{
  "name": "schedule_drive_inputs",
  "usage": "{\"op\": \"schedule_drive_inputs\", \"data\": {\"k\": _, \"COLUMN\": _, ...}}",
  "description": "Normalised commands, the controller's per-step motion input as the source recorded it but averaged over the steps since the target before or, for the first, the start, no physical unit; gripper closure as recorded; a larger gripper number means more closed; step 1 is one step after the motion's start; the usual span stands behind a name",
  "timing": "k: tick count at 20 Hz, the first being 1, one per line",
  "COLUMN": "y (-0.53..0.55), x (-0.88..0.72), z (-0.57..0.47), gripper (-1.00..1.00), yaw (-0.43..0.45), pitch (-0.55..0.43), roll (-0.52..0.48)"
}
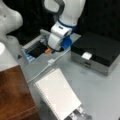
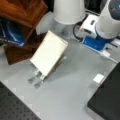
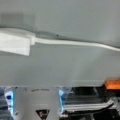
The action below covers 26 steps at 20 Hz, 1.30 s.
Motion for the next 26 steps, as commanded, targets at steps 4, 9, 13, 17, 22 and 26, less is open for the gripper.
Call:
{"op": "schedule_drive_inputs", "data": {"k": 4, "y": -0.16, "x": -0.96, "z": -0.08, "gripper": -1.0, "yaw": -0.019, "pitch": -0.478, "roll": 0.369}}
{"op": "schedule_drive_inputs", "data": {"k": 9, "y": -0.05, "x": -0.82, "z": -0.19, "gripper": -1.0, "yaw": -0.045, "pitch": -0.508, "roll": 0.34}}
{"op": "schedule_drive_inputs", "data": {"k": 13, "y": 0.01, "x": -0.58, "z": -0.27, "gripper": -1.0, "yaw": -0.039, "pitch": -0.466, "roll": 0.337}}
{"op": "schedule_drive_inputs", "data": {"k": 17, "y": 0.05, "x": -0.35, "z": -0.23, "gripper": -1.0, "yaw": -0.037, "pitch": -0.356, "roll": 0.223}}
{"op": "schedule_drive_inputs", "data": {"k": 22, "y": 0.13, "x": -0.17, "z": -0.16, "gripper": -1.0, "yaw": -0.025, "pitch": -0.25, "roll": 0.148}}
{"op": "schedule_drive_inputs", "data": {"k": 26, "y": 0.12, "x": -0.11, "z": -0.13, "gripper": -1.0, "yaw": -0.037, "pitch": -0.185, "roll": 0.106}}
